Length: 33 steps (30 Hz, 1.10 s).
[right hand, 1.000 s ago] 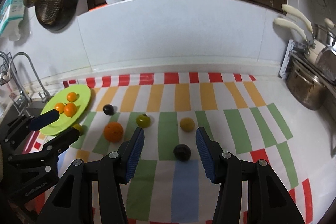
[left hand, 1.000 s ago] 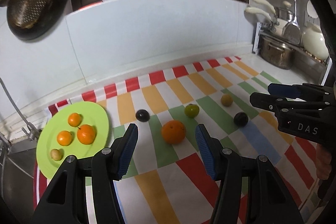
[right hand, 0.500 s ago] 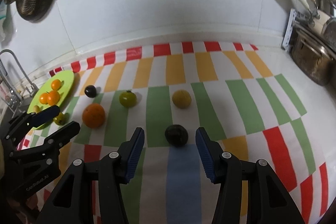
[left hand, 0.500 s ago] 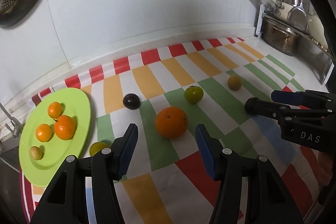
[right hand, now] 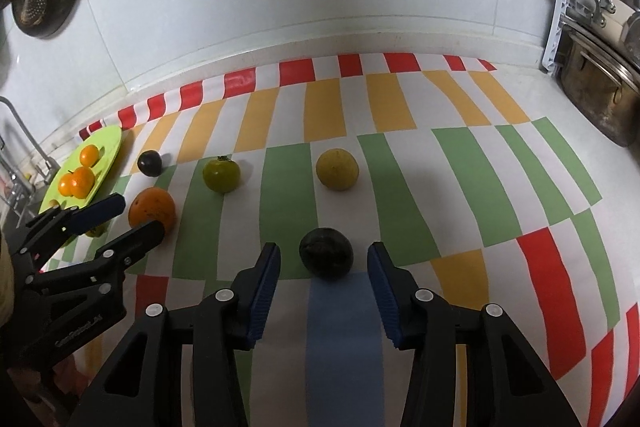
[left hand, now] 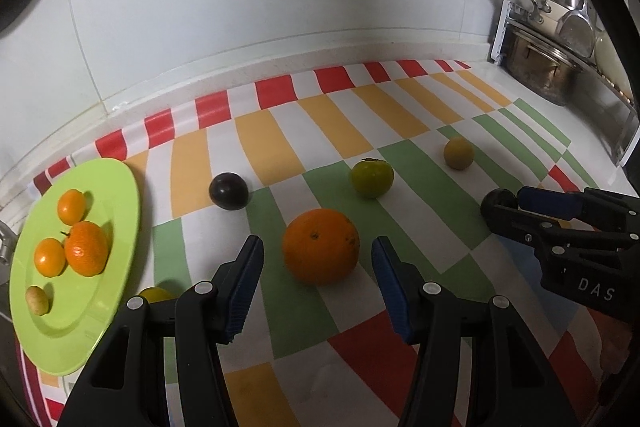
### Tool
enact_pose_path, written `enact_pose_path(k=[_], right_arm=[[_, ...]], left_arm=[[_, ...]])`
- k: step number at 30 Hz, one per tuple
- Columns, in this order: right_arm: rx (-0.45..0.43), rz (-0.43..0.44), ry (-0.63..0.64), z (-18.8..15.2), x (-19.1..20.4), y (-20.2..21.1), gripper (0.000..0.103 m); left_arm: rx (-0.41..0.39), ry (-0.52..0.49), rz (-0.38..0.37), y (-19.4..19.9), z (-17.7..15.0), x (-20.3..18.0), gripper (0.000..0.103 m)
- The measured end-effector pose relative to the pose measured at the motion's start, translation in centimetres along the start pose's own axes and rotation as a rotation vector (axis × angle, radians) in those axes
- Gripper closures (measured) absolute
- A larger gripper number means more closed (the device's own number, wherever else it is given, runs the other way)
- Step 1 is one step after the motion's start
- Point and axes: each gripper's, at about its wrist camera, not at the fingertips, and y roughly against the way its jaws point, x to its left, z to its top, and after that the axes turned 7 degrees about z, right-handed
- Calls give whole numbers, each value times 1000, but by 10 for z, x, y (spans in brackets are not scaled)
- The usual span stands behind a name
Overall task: Organize fruits
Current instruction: 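Grasp a large orange with the left tool while the right tool grasps a dark plum, then carry the large orange and dark plum over the green plate with both tools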
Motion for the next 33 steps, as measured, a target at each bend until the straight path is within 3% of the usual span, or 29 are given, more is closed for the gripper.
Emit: enact_pose_path(k=[12, 16, 33], right_arm=[[10, 0, 17, -4, 2, -11, 67], [10, -6, 31, -4, 3, -13, 72], [-64, 61, 93, 6, 27, 19, 72]], left_arm=[[31, 28, -30, -12, 1, -1, 62], [33, 32, -34, -11, -1, 0, 62], [-46, 59, -18, 35, 1, 6, 63]])
